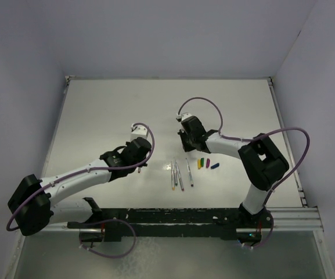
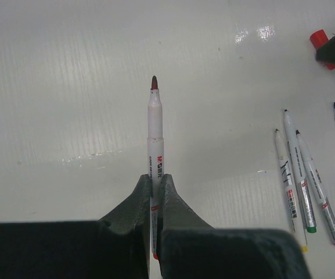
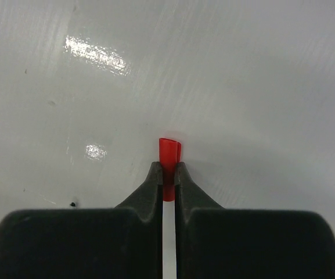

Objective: Insert the pens into the pen caps

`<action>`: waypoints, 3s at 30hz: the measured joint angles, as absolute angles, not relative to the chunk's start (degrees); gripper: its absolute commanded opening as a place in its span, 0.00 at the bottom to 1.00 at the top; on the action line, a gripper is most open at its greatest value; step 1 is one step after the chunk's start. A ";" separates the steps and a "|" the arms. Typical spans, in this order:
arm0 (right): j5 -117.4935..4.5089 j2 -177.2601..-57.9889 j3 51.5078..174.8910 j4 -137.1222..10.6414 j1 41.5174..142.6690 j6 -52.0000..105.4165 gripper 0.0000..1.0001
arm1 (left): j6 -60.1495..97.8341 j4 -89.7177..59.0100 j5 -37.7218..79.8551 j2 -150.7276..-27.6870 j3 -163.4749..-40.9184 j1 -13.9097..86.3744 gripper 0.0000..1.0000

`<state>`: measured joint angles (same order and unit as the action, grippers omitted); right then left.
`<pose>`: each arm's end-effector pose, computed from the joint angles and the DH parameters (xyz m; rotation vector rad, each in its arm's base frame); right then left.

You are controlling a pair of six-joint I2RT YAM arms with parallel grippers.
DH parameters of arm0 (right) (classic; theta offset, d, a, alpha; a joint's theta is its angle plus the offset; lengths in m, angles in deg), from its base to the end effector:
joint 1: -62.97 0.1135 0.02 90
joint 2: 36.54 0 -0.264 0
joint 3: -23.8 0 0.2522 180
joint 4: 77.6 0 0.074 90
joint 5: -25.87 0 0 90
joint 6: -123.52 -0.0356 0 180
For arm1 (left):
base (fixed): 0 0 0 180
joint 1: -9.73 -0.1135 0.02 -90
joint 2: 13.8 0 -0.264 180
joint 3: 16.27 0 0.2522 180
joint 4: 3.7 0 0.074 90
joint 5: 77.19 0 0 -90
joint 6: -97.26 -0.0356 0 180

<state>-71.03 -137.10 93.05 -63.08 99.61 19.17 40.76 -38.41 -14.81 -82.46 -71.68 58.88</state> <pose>0.2915 0.2114 0.1635 -0.4031 2.3476 0.2863 0.1695 -0.1708 0.2232 0.0972 2.2920 -0.1579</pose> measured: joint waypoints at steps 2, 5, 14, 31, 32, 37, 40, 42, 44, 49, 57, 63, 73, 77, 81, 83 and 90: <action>-70.83 -137.71 93.77 -63.04 99.61 19.02 0.00 | 40.76 -38.49 -15.01 -82.44 -71.68 58.88 0.00; -70.59 -138.95 95.17 -62.82 99.61 18.56 0.00 | 40.76 -38.56 -15.16 -82.44 -71.68 58.88 0.00; -67.12 -143.63 100.94 -61.66 99.61 15.61 0.00 | 40.69 -38.52 -15.16 -82.46 -71.65 58.88 0.00; -69.22 -126.08 90.01 -66.69 99.61 14.34 0.00 | 32.08 -24.42 -13.76 -81.39 -68.97 58.88 0.00; -69.22 -123.83 88.98 -68.70 99.61 14.30 0.00 | 31.01 -23.22 -13.48 -81.11 -68.64 58.88 0.00; -69.17 -113.91 82.40 -80.37 99.61 13.95 0.00 | 25.66 -17.42 -10.59 -80.32 -68.55 58.88 0.00; -69.13 -108.79 76.85 -88.63 99.61 13.49 0.00 | 23.40 -13.12 -7.03 -79.01 -67.98 58.88 0.00; -69.13 -105.16 71.74 -95.65 99.61 13.03 0.00 | 22.29 -8.81 -3.82 -77.46 -66.45 58.86 0.00; -69.17 -102.26 67.35 -102.14 99.61 12.44 0.00 | 21.31 -3.11 0.71 -75.78 -63.98 58.83 0.00; -68.87 -100.27 65.01 -111.60 99.61 11.61 0.00 | 21.46 6.33 8.29 -75.60 -60.38 58.83 0.00; -66.07 -98.74 63.19 -126.14 99.61 9.23 0.00 | 25.79 16.52 14.19 -79.89 -59.00 58.83 0.00; -63.73 -98.98 62.97 -132.70 99.61 7.20 0.00 | 28.32 21.85 15.77 -81.00 -58.52 58.83 0.00; -59.14 -102.98 62.95 -137.66 99.61 3.39 0.00 | 30.77 25.61 17.97 -81.48 -58.52 58.83 0.00; -57.91 -104.05 62.95 -138.47 99.61 2.56 0.00 | 30.97 26.25 18.59 -81.68 -58.52 58.83 0.00; -56.95 -104.44 62.95 -139.10 99.61 1.95 0.00 | 31.53 26.31 18.61 -81.72 -58.52 58.83 0.00; -56.73 -104.53 62.95 -139.25 99.61 1.73 0.00 | 31.73 26.38 18.61 -81.74 -58.52 58.83 0.00; -55.73 -104.81 62.95 -139.67 99.61 1.19 0.00 | 31.75 26.68 18.61 -82.14 -58.52 58.83 0.00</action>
